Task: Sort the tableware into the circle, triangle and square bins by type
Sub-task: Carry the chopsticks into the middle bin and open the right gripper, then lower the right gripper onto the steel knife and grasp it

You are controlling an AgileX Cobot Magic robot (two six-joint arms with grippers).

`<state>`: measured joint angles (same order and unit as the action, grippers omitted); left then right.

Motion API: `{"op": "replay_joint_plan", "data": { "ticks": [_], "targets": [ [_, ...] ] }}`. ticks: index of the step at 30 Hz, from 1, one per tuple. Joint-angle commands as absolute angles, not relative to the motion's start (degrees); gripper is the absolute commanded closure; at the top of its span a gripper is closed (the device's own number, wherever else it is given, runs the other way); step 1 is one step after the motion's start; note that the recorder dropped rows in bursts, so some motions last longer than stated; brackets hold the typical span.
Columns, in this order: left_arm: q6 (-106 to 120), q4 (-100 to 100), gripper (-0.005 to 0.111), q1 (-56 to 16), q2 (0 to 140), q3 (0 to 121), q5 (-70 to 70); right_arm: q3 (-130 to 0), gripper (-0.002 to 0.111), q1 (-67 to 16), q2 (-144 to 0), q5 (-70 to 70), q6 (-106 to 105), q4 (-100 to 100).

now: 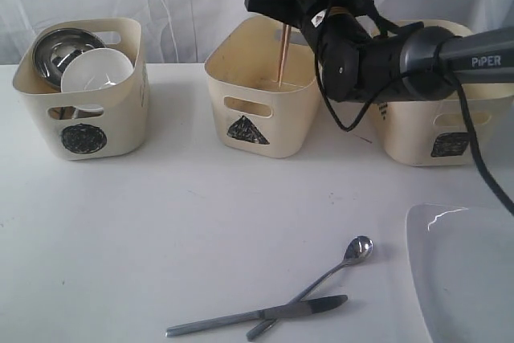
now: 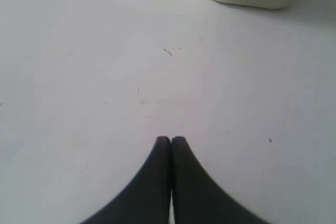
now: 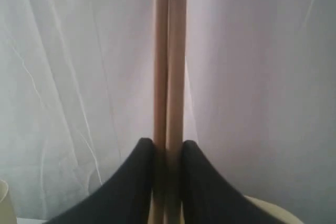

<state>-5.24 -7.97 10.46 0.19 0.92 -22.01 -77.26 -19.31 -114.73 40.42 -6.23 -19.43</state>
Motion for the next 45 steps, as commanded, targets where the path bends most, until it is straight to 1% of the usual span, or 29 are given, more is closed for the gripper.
{"op": "replay_joint_plan", "data": {
  "ticks": [1,3,8,11,16,21,22,23,24,26,27,28,31,33,35,37,39,40,42,45],
  "targets": [
    [-5.2,-7.8,0.107,10.0,0.0,0.3,-24.1,-79.2,0.084,-18.7,-114.4,35.9,-4.2,-19.3],
    [-5.2,-7.8,0.107,10.0,0.0,0.3,-24.1,-79.3,0.082,-18.7,-114.0,35.5,-4.2,-19.3],
    [-5.2,-7.8,0.107,10.0,0.0,0.3,-24.1,-79.3,0.082,-18.7,-111.9,31.2,-4.3,-19.3],
    [-5.2,-7.8,0.107,10.0,0.0,0.3,-24.1,-79.3,0.082,-18.7,-108.9,22.7,-4.3,-19.3],
    [-5.2,-7.8,0.107,10.0,0.0,0.3,-24.1,-79.3,0.082,-18.7,-100.3,-6.4,-4.7,-19.2],
    [-5.2,-7.8,0.107,10.0,0.0,0.3,-24.1,-79.3,0.082,-18.7,-93.4,-31.4,-10.0,-18.9],
    [-5.2,-7.8,0.107,10.0,0.0,0.3,-24.1,-79.3,0.082,-18.8,-92.0,-42.2,-12.5,-19.1],
    [-5.2,-7.8,0.107,10.0,0.0,0.3,-24.1,-79.3,0.082,-18.8,-91.7,-48.6,-14.4,-19.7],
    [-5.2,-7.8,0.107,10.0,0.0,0.3,-24.1,-78.7,0.082,-18.9,-91.6,-60.9,-19.2,-21.3],
    [-5.2,-7.8,0.107,10.0,0.0,0.3,-24.1,-75.3,0.083,-20.2,-91.6,-70.0,-24.0,-24.3],
    [-5.2,-7.8,0.107,10.0,0.0,0.3,-24.1,-73.7,0.083,-21.2,-91.6,-70.0,-25.0,-24.6],
    [-5.2,-7.8,0.107,10.0,0.0,0.3,-24.1,-70.3,0.085,-23.9,-91.6,-70.0,-26.7,-24.6],
    [-5.2,-7.8,0.107,10.0,0.0,0.3,-24.1,-63.3,0.085,-32.1,-91.6,-70.0,-35.7,-24.2],
    [-5.2,-7.8,0.107,10.0,0.0,0.3,-24.1,-60.6,0.085,-36.5,-91.6,-63.2,-43.0,-22.0],
    [-5.2,-7.8,0.107,10.0,0.0,0.3,-24.1,-59.7,0.080,-39.0,-91.6,-55.7,-46.3,-21.0],
    [-5.2,-7.8,0.107,10.0,0.0,0.3,-24.1,-59.7,0.066,-40.3,-91.6,-50.6,-50.5,-21.0],
    [-5.2,-7.8,0.107,10.0,0.0,0.3,-24.1,-59.7,0.056,-40.8,-91.6,-47.2,-56.0,-20.9],
    [-5.2,-7.8,0.107,10.0,0.0,0.3,-24.1,-59.7,0.054,-41.2,-91.9,-44.9,-59.0,-20.9],
    [-5.2,-7.8,0.107,10.0,0.0,0.3,-24.1,-59.7,0.053,-41.7,-93.1,-40.8,-62.3,-21.0],
    [-5.2,-7.8,0.107,10.0,0.0,0.3,-24.1,-59.7,0.053,-43.1,-95.9,-40.4,-63.4,-21.7]
  ]
}}
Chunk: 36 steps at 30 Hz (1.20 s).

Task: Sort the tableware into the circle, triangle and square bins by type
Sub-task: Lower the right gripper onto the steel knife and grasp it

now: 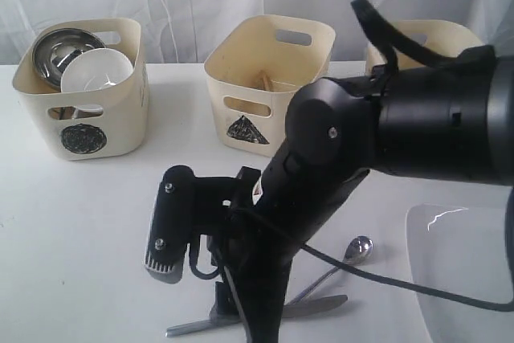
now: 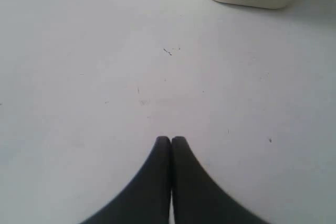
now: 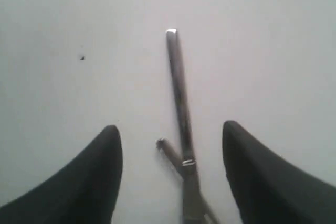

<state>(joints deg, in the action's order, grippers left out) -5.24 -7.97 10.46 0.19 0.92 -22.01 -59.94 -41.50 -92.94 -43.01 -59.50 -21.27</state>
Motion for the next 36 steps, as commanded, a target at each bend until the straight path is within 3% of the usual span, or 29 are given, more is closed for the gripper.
{"op": "replay_joint_plan", "data": {
  "ticks": [1,7,15,23,36],
  "targets": [
    [-5.2,-7.8,0.107,10.0,0.0,0.3,-24.1,-59.7,0.053,-43.6,-96.9,-41.6,-63.4,-21.6],
    [-5.2,-7.8,0.107,10.0,0.0,0.3,-24.1,-59.7,0.057,-44.1,-99.0,-45.1,-55.9,-21.0],
    [-5.2,-7.8,0.107,10.0,0.0,0.3,-24.1,-60.7,0.061,-44.1,-99.6,-39.2,-46.5,-13.9],
    [-5.2,-7.8,0.107,10.0,0.0,0.3,-24.1,-71.4,0.061,-44.0,-109.9,-58.0,-35.8,-7.2],
    [-5.2,-7.8,0.107,10.0,0.0,0.3,-24.1,-71.3,0.061,-44.0,-111.0,-46.3,-35.1,-5.2]
  ]
}}
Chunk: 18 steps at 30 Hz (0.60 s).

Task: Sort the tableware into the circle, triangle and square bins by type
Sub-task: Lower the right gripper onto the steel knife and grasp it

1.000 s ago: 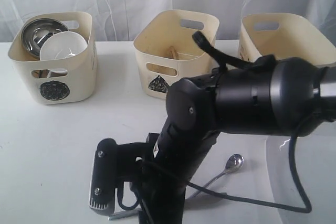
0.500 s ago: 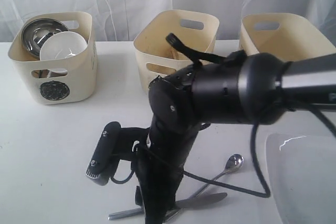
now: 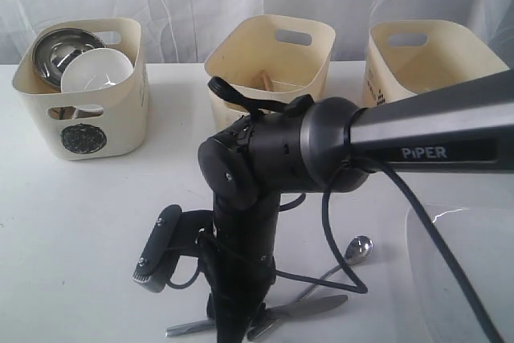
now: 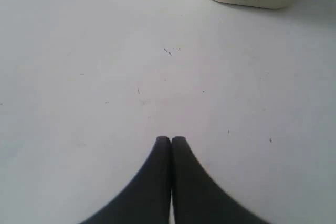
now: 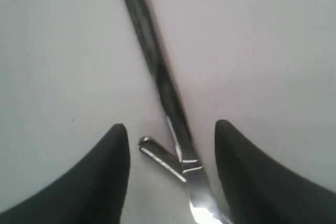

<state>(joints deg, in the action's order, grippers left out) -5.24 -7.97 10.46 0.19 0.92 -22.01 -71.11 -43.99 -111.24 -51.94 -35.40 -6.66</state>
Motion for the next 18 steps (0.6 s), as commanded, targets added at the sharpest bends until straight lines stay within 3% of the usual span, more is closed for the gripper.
{"op": "replay_joint_plan", "data": {
  "ticks": [1,14,16,18],
  "targets": [
    [-5.2,-7.8,0.107,10.0,0.0,0.3,-24.1,-71.3,0.061,-44.0,-111.0,-45.4,-35.1,-5.2],
    [-5.2,-7.8,0.107,10.0,0.0,0.3,-24.1,-71.2,0.062,-44.0,-116.1,-48.3,-35.8,-6.0],
    [-5.2,-7.8,0.107,10.0,0.0,0.3,-24.1,-71.2,0.074,-44.0,-117.0,-48.3,-35.9,-5.7],
    [-5.2,-7.8,0.107,10.0,0.0,0.3,-24.1,-71.2,0.094,-44.0,-117.9,-48.5,-36.1,-5.7]
  ]
}}
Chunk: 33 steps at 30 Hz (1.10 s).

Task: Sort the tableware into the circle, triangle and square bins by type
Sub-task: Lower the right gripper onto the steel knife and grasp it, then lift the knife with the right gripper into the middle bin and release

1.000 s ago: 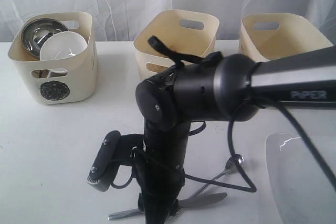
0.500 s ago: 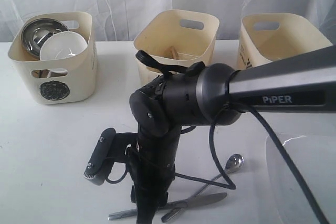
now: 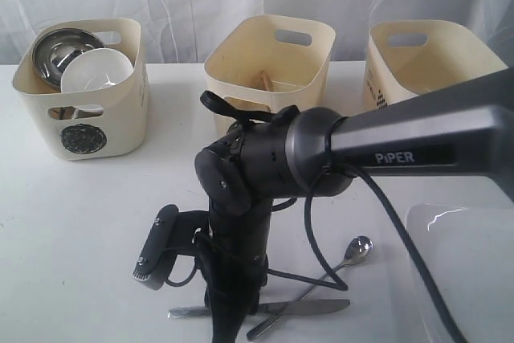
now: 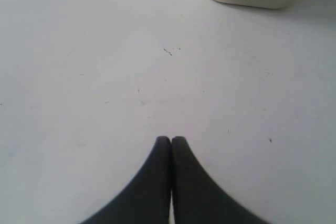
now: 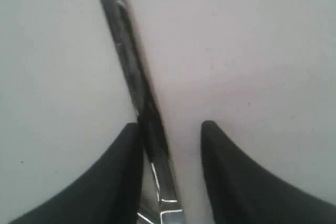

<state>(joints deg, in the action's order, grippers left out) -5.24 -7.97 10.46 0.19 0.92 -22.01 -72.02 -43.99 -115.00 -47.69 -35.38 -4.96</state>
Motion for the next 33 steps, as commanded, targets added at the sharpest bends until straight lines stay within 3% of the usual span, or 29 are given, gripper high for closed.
{"op": "replay_joint_plan", "data": {
  "ticks": [1,6,16,27,33],
  "targets": [
    [-5.2,-7.8,0.107,10.0,0.0,0.3,-24.1,-71.2,0.106,-44.0,-118.6,-48.5,-36.9,-5.7],
    [-5.2,-7.8,0.107,10.0,0.0,0.3,-24.1,-71.2,0.108,-44.0,-119.0,-50.4,-46.0,-4.3],
    [-5.2,-7.8,0.107,10.0,0.0,0.3,-24.1,-71.2,0.108,-44.0,-109.8,-39.1,-45.8,-5.8],
    [-5.2,-7.8,0.107,10.0,0.0,0.3,-24.1,-71.2,0.108,-44.0,-104.5,-40.3,-45.8,-6.0],
    [-5.2,-7.8,0.107,10.0,0.0,0.3,-24.1,-73.6,0.108,-43.9,-96.0,-26.2,-43.6,-5.6]
  ]
}}
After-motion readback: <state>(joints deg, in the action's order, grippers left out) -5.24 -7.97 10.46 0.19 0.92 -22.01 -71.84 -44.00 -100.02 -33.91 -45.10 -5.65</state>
